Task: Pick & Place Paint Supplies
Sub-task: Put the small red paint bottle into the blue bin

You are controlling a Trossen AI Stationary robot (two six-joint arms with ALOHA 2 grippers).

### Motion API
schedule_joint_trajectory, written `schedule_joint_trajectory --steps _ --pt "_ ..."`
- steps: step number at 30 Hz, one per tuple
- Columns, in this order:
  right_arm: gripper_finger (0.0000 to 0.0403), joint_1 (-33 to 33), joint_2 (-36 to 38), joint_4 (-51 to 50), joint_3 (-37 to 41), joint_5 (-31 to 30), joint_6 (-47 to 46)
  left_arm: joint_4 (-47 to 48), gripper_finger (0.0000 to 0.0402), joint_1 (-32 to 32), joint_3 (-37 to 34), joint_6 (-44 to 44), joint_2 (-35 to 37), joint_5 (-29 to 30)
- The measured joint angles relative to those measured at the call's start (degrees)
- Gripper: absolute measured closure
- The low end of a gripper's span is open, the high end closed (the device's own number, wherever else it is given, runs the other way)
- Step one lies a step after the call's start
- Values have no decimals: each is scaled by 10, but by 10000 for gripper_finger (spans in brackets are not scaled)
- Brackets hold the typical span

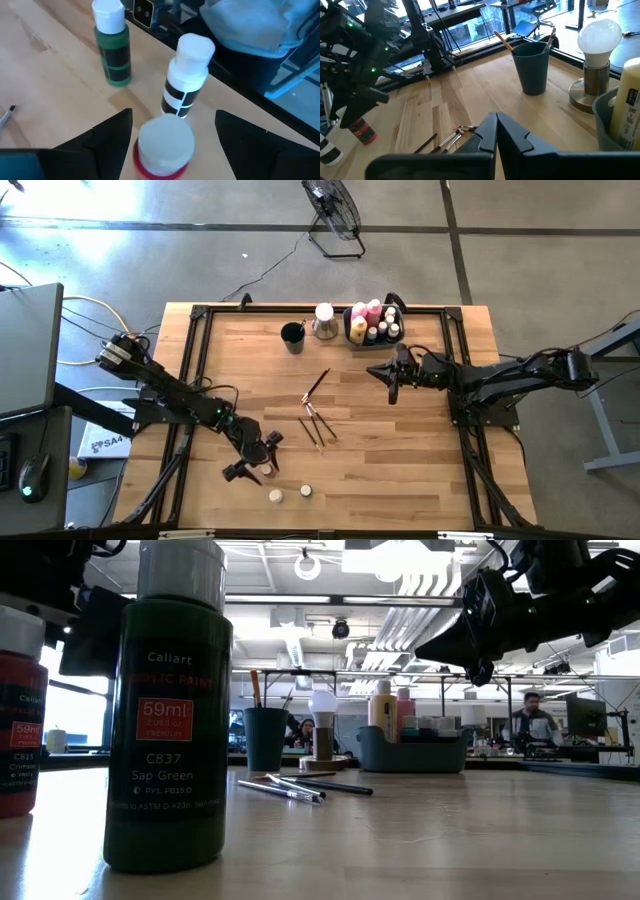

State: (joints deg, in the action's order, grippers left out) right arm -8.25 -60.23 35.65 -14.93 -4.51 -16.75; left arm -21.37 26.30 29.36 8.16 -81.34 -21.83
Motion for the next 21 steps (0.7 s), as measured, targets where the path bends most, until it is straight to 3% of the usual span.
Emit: schedule_joint_trajectory --steps 11,21 --pt "400 0 0 -20 0 0 -2 0 127 0 0 0 0 24" --pt "400 0 0 -21 0 0 -2 0 233 0 0 0 0 17"
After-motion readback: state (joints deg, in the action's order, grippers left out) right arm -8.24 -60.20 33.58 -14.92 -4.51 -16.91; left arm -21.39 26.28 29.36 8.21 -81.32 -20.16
